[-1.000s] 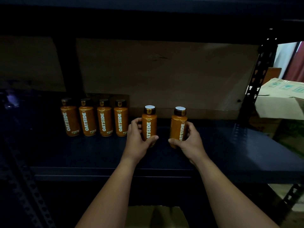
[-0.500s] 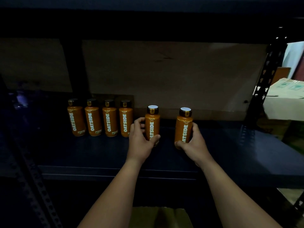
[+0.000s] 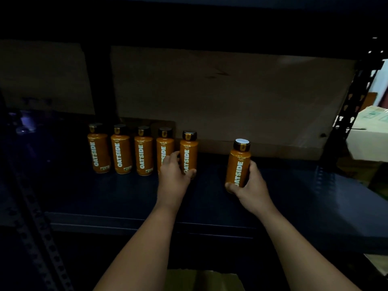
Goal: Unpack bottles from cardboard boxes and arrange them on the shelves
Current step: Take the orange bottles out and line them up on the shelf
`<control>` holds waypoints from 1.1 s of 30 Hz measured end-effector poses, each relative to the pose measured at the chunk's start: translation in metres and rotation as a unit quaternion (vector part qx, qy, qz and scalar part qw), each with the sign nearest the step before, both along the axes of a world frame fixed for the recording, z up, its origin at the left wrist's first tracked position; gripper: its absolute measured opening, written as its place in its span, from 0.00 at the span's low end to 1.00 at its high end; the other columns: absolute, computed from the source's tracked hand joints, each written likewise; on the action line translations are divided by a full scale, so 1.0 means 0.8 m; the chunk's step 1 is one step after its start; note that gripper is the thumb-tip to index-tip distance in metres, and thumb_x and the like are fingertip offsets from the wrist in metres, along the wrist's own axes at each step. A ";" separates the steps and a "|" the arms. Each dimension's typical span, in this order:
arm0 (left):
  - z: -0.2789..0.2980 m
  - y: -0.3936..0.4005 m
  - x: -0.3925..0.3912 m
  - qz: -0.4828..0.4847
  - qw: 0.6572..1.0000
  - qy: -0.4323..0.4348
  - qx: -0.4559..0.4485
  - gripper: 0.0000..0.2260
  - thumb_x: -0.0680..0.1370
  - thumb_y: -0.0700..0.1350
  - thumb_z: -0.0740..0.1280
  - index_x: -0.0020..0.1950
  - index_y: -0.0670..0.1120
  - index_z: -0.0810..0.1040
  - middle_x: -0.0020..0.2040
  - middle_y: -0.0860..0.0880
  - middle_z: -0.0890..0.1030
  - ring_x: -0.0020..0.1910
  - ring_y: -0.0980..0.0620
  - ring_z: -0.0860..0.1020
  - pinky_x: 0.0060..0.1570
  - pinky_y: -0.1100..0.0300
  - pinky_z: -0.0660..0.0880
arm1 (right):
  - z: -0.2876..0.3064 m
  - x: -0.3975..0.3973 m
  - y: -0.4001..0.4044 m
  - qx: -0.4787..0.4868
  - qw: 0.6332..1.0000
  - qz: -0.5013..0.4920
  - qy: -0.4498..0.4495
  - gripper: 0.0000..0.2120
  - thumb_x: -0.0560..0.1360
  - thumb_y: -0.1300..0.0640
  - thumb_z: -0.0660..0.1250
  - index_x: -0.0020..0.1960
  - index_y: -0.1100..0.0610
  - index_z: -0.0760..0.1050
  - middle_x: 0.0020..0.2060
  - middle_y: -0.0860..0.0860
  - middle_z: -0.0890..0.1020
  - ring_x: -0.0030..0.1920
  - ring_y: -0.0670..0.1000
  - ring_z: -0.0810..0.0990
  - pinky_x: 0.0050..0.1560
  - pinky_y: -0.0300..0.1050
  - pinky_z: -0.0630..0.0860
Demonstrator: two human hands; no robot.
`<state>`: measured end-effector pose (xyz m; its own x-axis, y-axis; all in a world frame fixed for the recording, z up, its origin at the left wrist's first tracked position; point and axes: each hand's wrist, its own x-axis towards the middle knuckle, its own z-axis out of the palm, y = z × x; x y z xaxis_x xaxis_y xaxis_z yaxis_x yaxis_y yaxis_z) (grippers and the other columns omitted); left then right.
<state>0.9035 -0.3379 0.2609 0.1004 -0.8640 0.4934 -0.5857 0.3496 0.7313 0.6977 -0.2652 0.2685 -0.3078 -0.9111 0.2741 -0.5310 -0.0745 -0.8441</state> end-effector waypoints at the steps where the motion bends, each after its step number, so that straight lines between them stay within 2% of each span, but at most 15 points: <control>1: -0.001 0.000 -0.001 0.000 1.000 -0.001 0.004 0.36 0.73 0.47 0.78 0.77 0.49 0.66 0.73 0.48 0.71 0.70 0.48 0.73 0.66 0.46 0.77 | 0.001 0.003 -0.004 0.006 1.000 -0.005 0.004 0.44 0.71 0.57 0.79 0.78 0.49 0.58 0.71 0.50 0.70 0.71 0.53 0.70 0.72 0.59 0.69; 5: -0.002 -0.003 -0.001 -0.001 1.000 0.005 0.008 0.37 0.73 0.45 0.78 0.78 0.48 0.65 0.73 0.48 0.69 0.71 0.47 0.73 0.67 0.45 0.76 | 0.007 0.025 -0.025 0.026 0.999 -0.023 0.003 0.44 0.72 0.59 0.78 0.79 0.50 0.56 0.72 0.51 0.69 0.73 0.56 0.68 0.73 0.61 0.68; 10: -0.006 -0.003 0.001 0.001 1.000 0.001 -0.008 0.36 0.71 0.43 0.80 0.76 0.47 0.68 0.71 0.47 0.72 0.68 0.47 0.75 0.65 0.44 0.77 | 0.014 0.065 -0.053 0.034 0.999 -0.037 0.004 0.45 0.72 0.62 0.77 0.80 0.52 0.54 0.74 0.53 0.66 0.75 0.57 0.65 0.73 0.59 0.67; 16: -0.005 -0.004 0.000 0.026 0.999 -0.014 -0.023 0.29 0.70 0.46 0.81 0.68 0.46 0.74 0.63 0.47 0.79 0.63 0.49 0.79 0.62 0.46 0.79 | 0.015 0.095 -0.069 0.021 0.999 -0.038 0.004 0.46 0.73 0.62 0.75 0.82 0.52 0.50 0.75 0.53 0.65 0.75 0.56 0.63 0.72 0.57 0.66; 25: -0.004 -0.003 0.001 0.030 0.999 -0.023 -0.028 0.26 0.71 0.46 0.80 0.66 0.46 0.75 0.62 0.47 0.80 0.62 0.50 0.80 0.61 0.47 0.80 | 0.005 0.097 -0.063 -0.014 1.000 -0.018 -0.017 0.45 0.75 0.60 0.75 0.82 0.49 0.52 0.75 0.51 0.68 0.76 0.54 0.64 0.73 0.57 0.64; 33: -0.003 0.000 -0.001 0.045 0.998 -0.030 -0.024 0.24 0.71 0.47 0.80 0.64 0.45 0.77 0.60 0.46 0.81 0.60 0.49 0.81 0.58 0.47 0.81 | 0.002 0.099 -0.061 -0.002 1.000 -0.011 -0.004 0.49 0.75 0.62 0.74 0.83 0.47 0.46 0.76 0.52 0.65 0.76 0.54 0.65 0.73 0.59 0.66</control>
<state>0.9031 -0.3382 0.2584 0.1449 -0.8277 0.5421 -0.6587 0.3282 0.6771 0.7772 -0.3136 0.2700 -0.3301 -0.9029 0.2752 -0.5260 -0.0662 -0.8479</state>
